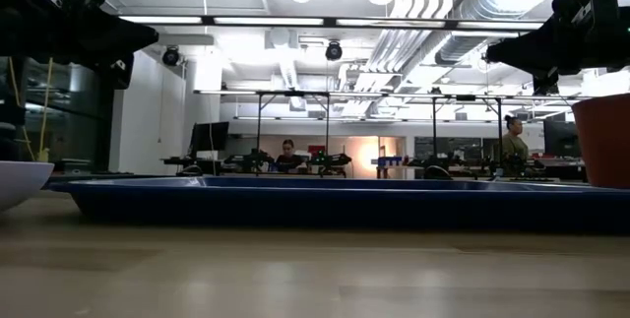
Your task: Pick and place plate/cup/fork/spoon on tray
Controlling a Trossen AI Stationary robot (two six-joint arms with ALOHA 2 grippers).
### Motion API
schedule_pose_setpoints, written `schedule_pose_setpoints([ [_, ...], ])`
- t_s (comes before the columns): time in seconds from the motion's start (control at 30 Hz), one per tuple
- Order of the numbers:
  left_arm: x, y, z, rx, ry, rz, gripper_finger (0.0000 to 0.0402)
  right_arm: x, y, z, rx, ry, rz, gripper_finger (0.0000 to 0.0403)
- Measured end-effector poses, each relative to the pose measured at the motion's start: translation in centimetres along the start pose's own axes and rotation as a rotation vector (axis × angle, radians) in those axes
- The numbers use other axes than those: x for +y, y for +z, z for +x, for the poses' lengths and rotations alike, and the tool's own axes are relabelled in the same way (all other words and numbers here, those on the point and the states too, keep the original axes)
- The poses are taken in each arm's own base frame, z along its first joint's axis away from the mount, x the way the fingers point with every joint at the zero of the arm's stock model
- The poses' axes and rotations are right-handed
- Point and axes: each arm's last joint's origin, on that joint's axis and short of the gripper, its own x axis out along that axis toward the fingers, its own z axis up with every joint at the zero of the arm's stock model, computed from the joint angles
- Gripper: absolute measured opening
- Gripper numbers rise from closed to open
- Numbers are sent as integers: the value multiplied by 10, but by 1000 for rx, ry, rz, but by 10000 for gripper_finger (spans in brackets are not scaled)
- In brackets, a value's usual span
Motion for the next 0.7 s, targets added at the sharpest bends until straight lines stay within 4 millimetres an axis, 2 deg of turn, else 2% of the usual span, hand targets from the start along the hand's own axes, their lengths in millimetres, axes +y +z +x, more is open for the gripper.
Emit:
schedule_pose_setpoints([
  [0.27, 0, 0, 0, -1, 1, 5, 1, 0, 0, 0, 0, 0, 1, 0],
  [0.47, 0, 1, 0, -8, 19, 194, 1, 0, 0, 0, 0, 0, 1, 0],
  [0.7, 0, 4, 0, -44, 15, 207, 1, 0, 0, 0, 0, 0, 0, 0],
])
